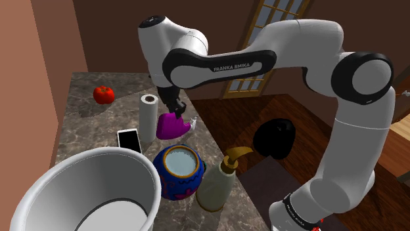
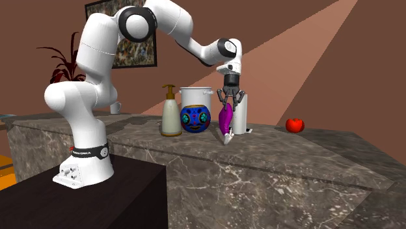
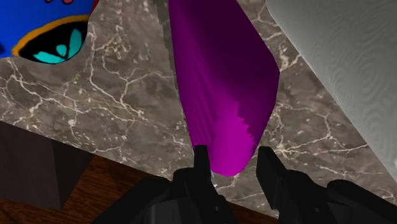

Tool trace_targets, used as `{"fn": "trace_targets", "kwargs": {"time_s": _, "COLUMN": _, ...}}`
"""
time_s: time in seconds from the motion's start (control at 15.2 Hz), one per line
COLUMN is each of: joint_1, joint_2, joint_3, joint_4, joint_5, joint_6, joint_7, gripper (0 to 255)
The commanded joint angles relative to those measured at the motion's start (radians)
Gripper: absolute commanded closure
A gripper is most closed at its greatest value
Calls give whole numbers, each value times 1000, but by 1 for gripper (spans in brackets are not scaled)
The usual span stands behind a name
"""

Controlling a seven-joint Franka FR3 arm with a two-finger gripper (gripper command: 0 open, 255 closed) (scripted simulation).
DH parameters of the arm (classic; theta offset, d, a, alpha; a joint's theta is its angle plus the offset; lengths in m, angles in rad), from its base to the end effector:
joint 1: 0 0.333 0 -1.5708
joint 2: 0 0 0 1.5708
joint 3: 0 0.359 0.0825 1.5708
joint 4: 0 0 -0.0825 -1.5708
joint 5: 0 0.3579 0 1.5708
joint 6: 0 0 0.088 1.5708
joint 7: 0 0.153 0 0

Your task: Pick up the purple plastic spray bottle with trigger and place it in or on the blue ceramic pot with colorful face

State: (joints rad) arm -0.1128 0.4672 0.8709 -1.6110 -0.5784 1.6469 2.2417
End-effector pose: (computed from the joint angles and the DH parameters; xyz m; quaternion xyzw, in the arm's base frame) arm 0.5367 0.3015 0.4183 0.7639 -0.6247 0.0958 0.1303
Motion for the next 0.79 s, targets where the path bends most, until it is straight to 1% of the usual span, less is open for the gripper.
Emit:
{"fn": "trace_targets", "kwargs": {"time_s": 0.0, "joint_1": -1, "joint_2": -7, "joint_3": 2, "joint_4": 16, "joint_5": 6, "joint_6": -20, "joint_7": -10, "gripper": 255}}
{"fn": "trace_targets", "kwargs": {"time_s": 0.73, "joint_1": 15, "joint_2": -33, "joint_3": 14, "joint_4": 134, "joint_5": 30, "joint_6": -145, "joint_7": -55, "gripper": 255}}
